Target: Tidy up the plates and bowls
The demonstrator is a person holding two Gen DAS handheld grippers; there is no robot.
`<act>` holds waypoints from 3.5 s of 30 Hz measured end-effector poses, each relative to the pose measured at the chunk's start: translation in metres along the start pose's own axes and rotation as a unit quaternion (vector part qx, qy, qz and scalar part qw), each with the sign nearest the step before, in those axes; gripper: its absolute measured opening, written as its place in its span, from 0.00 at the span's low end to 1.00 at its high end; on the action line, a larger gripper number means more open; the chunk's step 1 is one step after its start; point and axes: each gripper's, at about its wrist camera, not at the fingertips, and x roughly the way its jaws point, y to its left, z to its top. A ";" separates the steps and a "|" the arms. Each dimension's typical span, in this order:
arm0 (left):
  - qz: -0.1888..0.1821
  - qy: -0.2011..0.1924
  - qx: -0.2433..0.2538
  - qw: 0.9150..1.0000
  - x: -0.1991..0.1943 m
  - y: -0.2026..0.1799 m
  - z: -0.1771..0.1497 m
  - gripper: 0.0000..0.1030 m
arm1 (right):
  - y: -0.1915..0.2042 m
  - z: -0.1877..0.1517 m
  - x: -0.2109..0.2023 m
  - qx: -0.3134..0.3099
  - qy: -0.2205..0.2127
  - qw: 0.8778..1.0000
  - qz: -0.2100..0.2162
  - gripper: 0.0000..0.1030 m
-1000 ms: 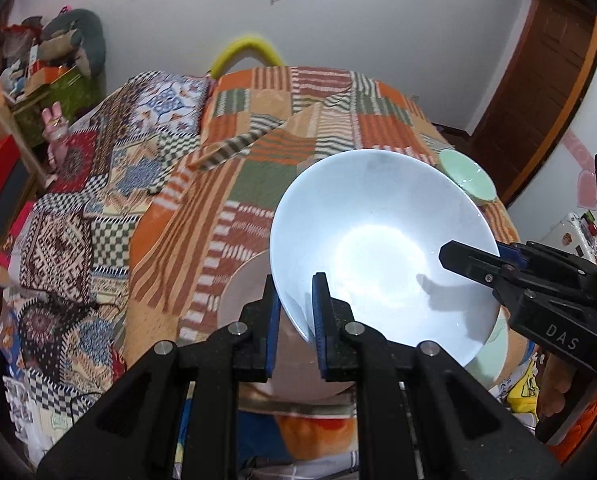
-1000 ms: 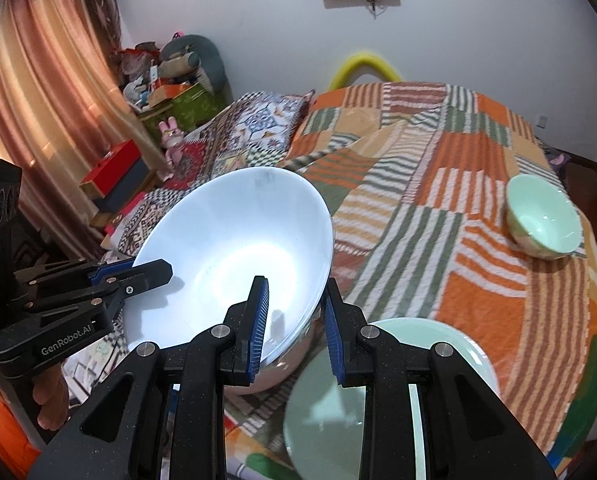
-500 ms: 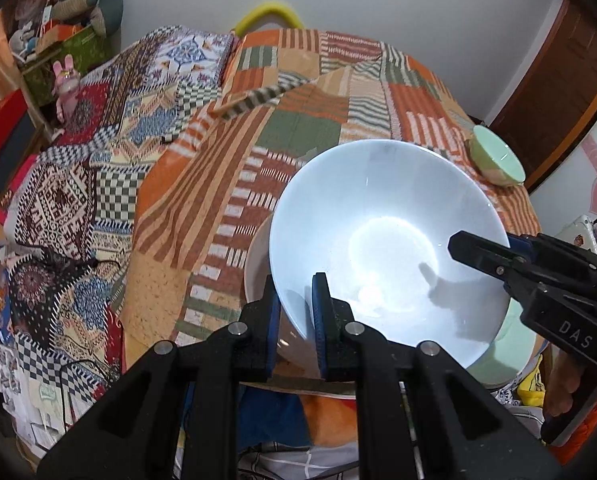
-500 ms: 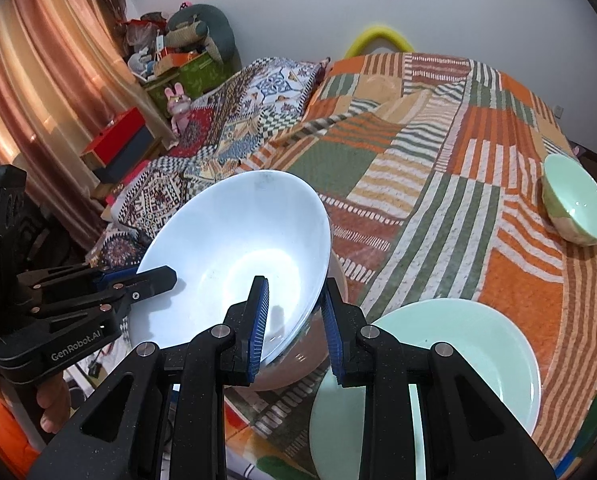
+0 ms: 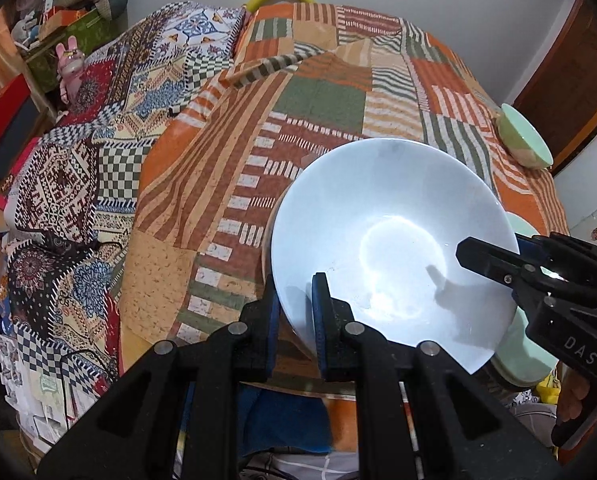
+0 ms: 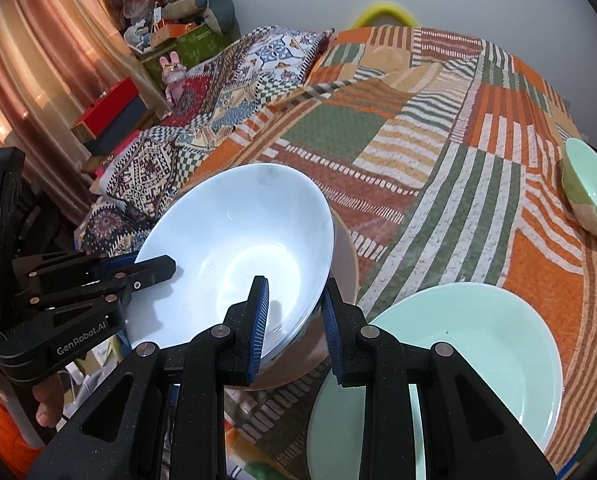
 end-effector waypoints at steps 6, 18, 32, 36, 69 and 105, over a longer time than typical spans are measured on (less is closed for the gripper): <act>-0.003 0.004 0.000 1.000 0.006 -0.001 0.001 0.13 | -0.003 -0.002 0.007 0.004 0.011 1.000 -0.002 0.24; -0.014 0.008 -0.011 1.000 0.013 0.003 0.007 0.13 | -0.006 -0.007 0.016 0.006 0.021 1.000 0.002 0.25; -0.016 0.013 -0.018 1.000 0.018 0.004 0.009 0.17 | -0.005 -0.006 0.014 0.002 0.021 1.000 0.002 0.26; -0.018 0.015 -0.019 1.000 0.021 0.004 0.010 0.17 | -0.005 -0.005 0.012 0.001 0.020 1.000 0.000 0.26; 0.048 -0.052 0.030 0.997 -0.019 -0.019 0.016 0.48 | -0.015 -0.013 0.002 0.007 0.017 1.000 -0.005 0.28; -0.080 -0.168 0.142 0.972 -0.067 -0.250 0.128 0.87 | -0.205 -0.010 -0.193 0.128 -0.209 0.958 -0.147 0.50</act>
